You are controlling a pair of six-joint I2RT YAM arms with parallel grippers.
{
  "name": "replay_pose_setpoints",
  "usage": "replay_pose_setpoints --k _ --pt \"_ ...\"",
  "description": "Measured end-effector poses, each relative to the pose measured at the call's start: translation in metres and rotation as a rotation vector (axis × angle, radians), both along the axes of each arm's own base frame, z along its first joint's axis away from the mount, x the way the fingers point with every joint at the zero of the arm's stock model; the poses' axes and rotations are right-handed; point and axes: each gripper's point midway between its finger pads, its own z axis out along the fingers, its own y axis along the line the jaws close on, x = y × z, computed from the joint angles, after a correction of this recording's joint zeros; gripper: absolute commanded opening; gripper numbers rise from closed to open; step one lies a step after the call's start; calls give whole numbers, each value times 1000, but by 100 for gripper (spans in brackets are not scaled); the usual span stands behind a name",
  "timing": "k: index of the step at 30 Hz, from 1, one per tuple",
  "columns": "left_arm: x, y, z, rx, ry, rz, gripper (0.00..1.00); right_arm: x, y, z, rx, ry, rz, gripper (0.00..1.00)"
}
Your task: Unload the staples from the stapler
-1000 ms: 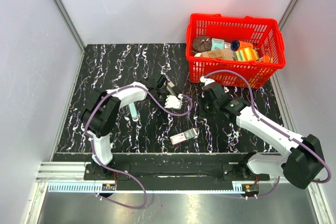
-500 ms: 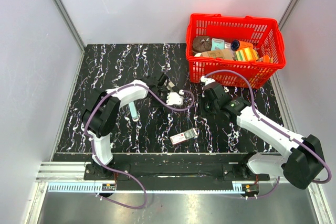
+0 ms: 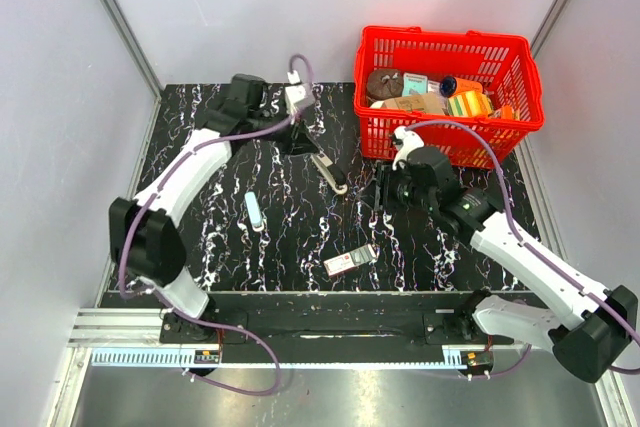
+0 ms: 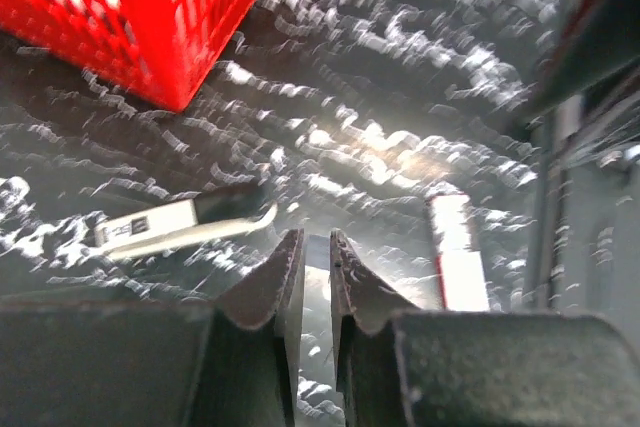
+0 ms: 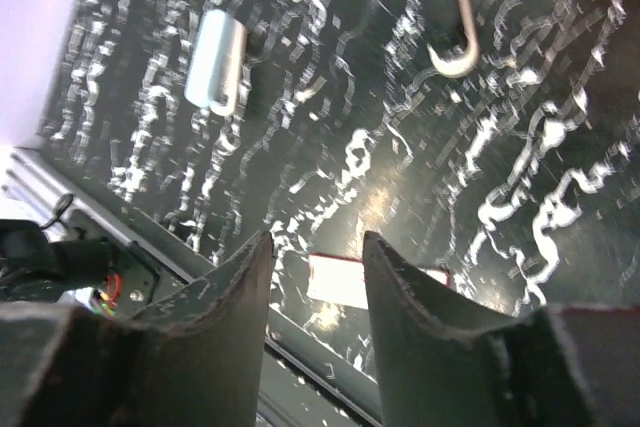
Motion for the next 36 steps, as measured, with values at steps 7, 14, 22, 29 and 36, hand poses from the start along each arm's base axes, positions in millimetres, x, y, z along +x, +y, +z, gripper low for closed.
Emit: replay_pose_setpoints --k 7,14,22,29,36 --pt "-34 -25 62 -533 365 21 14 7 28 52 205 -111 62 60" --pt "-35 -29 82 -730 755 16 14 12 46 96 364 -206 111 59" --pt "-56 -22 103 -779 792 -32 14 26 65 118 475 -244 140 57" --pt "-59 -21 107 -787 800 -38 14 34 78 125 515 -241 166 50" --pt "-59 -21 108 -788 802 -39 13 36 81 127 527 -247 180 35"
